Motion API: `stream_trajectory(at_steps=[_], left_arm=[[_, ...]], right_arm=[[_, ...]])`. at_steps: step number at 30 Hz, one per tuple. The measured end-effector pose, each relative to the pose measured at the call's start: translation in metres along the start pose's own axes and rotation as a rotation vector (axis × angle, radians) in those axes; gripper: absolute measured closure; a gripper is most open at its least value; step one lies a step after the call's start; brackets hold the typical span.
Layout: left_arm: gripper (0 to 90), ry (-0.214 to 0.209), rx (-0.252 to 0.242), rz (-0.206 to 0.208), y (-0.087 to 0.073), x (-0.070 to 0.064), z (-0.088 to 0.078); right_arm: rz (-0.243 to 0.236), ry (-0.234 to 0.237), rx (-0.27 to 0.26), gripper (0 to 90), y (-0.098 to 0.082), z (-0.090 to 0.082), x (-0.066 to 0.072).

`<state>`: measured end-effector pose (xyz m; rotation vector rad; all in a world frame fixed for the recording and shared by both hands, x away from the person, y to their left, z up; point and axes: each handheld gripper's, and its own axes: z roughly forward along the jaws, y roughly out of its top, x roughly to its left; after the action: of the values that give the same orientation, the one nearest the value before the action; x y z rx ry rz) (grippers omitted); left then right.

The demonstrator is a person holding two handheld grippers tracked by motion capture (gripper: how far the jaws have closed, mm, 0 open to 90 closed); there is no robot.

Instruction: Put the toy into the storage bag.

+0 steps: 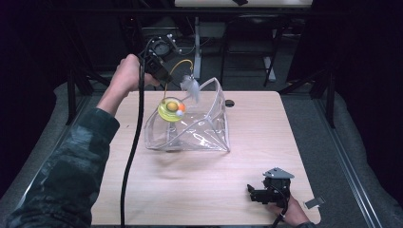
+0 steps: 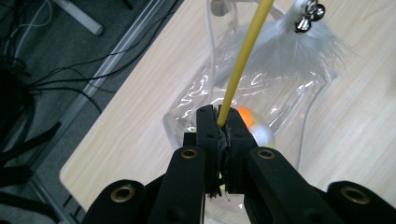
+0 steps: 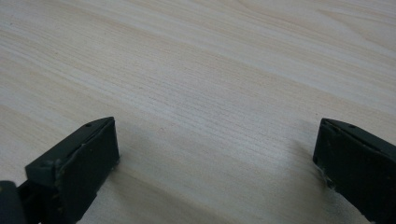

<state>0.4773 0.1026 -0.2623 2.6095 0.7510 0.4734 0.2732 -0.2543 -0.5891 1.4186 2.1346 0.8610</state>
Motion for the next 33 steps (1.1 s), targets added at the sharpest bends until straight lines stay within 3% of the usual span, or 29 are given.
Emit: stream_trajectory(at_steps=[6,33], left_arm=[[87.7,-0.024,-0.007,0.003,0.001,-0.004,0.012],[87.7,-0.129,0.054,-0.013,-0.01,-0.017,0.071]], right_arm=[[-0.001,0.0,0.0,0.0,0.0,0.0,0.0],[0.009,0.01,-0.006,0.0,0.0,0.001,0.0]])
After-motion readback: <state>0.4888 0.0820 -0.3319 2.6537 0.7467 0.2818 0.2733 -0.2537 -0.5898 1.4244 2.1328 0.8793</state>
